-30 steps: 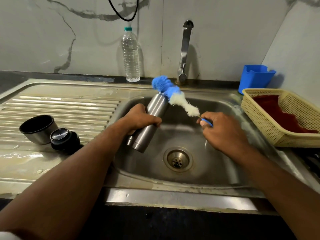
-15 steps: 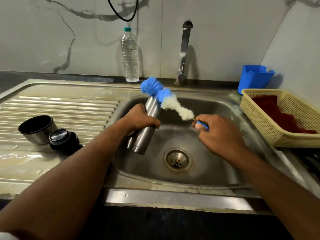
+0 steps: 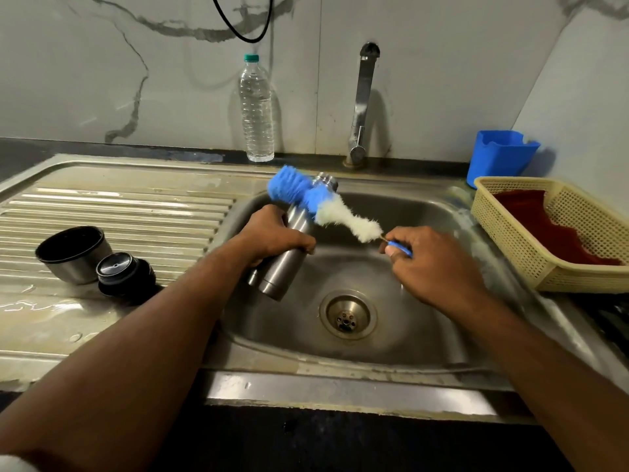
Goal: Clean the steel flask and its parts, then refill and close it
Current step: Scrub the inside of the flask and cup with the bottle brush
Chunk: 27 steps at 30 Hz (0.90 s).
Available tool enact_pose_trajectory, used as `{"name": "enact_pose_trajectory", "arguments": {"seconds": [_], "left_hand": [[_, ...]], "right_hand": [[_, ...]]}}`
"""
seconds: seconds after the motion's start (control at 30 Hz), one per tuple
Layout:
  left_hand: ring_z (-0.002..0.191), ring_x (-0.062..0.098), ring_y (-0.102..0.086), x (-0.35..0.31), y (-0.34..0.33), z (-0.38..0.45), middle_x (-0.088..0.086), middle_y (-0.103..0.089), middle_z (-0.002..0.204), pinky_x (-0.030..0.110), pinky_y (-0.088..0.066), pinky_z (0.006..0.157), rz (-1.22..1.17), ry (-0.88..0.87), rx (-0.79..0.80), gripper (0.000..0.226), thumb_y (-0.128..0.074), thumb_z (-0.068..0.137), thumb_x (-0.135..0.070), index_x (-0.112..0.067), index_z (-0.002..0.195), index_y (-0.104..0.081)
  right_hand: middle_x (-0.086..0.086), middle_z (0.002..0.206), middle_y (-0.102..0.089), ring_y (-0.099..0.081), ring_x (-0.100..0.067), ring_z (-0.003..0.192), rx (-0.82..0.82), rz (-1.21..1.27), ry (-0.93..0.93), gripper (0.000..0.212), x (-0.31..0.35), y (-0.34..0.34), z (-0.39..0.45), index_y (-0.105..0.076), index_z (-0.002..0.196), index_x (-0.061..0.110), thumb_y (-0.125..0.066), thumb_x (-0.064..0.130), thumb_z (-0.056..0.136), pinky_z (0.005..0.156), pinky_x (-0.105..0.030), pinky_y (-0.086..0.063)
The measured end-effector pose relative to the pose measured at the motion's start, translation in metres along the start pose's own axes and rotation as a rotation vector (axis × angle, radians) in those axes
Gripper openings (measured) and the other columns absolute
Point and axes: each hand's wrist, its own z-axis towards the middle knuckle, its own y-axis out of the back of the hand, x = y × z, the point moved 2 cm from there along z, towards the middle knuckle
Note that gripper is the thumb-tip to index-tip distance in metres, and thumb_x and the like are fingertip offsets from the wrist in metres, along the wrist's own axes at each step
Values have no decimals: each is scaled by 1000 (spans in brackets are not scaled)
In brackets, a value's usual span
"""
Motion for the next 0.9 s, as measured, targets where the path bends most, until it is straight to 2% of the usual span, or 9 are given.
{"name": "enact_pose_trajectory", "arguments": {"seconds": [0.13, 0.2, 0.33, 0.43, 0.57, 0.6, 0.7, 0.9], "left_hand": [[90, 23, -70, 2, 2, 0, 6, -69, 103, 36, -61, 71, 56, 2, -2, 78, -95, 49, -42, -14, 115, -63], [91, 24, -69, 3, 1, -1, 7, -68, 104, 39, -62, 73, 57, 7, 11, 74, -96, 54, -37, -13, 115, -61], [91, 21, -67, 2, 0, 0, 5, -65, 104, 33, -57, 68, 71, -7, 2, 72, -96, 60, -34, -15, 117, -57], [93, 27, -70, 2, -1, 1, 10, -67, 107, 42, -64, 77, 16, 19, 45, 71, -95, 62, -28, -14, 119, -55], [88, 30, -72, -5, -2, -4, 17, -70, 104, 36, -58, 64, -98, 45, 75, 81, -82, 46, -39, -8, 118, -59], [87, 30, -72, -6, -1, -3, 18, -71, 104, 36, -57, 63, -108, 39, 76, 81, -82, 47, -40, -7, 118, -60], [88, 27, -71, -4, -3, -2, 13, -69, 103, 34, -57, 64, -84, 33, 62, 60, -87, 71, -31, -8, 118, -57], [91, 23, -70, 0, 0, 1, 8, -68, 105, 36, -60, 72, 2, 17, 13, 70, -95, 64, -36, -13, 120, -59]], "right_hand": [[4, 74, -67, -63, -18, 70, -47, 17, -13, 9, -2, 1, 1, -67, 89, 25, -60, 23, 93, 68, -38, -57], [6, 72, -66, -62, -17, 68, -25, 16, -1, 9, -1, 0, 0, -66, 88, 26, -59, 23, 92, 67, -39, -57], [4, 73, -67, -63, -18, 69, -57, 21, -20, 9, -4, 1, 2, -67, 88, 25, -59, 23, 92, 68, -41, -58], [6, 70, -65, -62, -17, 67, -17, -9, 12, 8, -1, -1, 1, -66, 88, 25, -59, 24, 92, 67, -39, -57], [4, 75, -67, -63, -19, 70, -53, -10, 7, 9, -4, 0, 3, -67, 93, 25, -58, 24, 92, 66, -37, -55], [5, 74, -66, -62, -18, 70, -41, -13, 12, 9, -2, 0, 3, -67, 93, 26, -58, 24, 92, 65, -36, -55], [3, 75, -67, -62, -22, 71, -59, -25, -23, 8, -4, 1, 3, -66, 90, 25, -58, 24, 92, 68, -38, -55], [4, 75, -67, -63, -21, 72, -51, -18, -22, 7, -1, 1, 2, -65, 91, 25, -58, 25, 91, 69, -40, -57]]}}
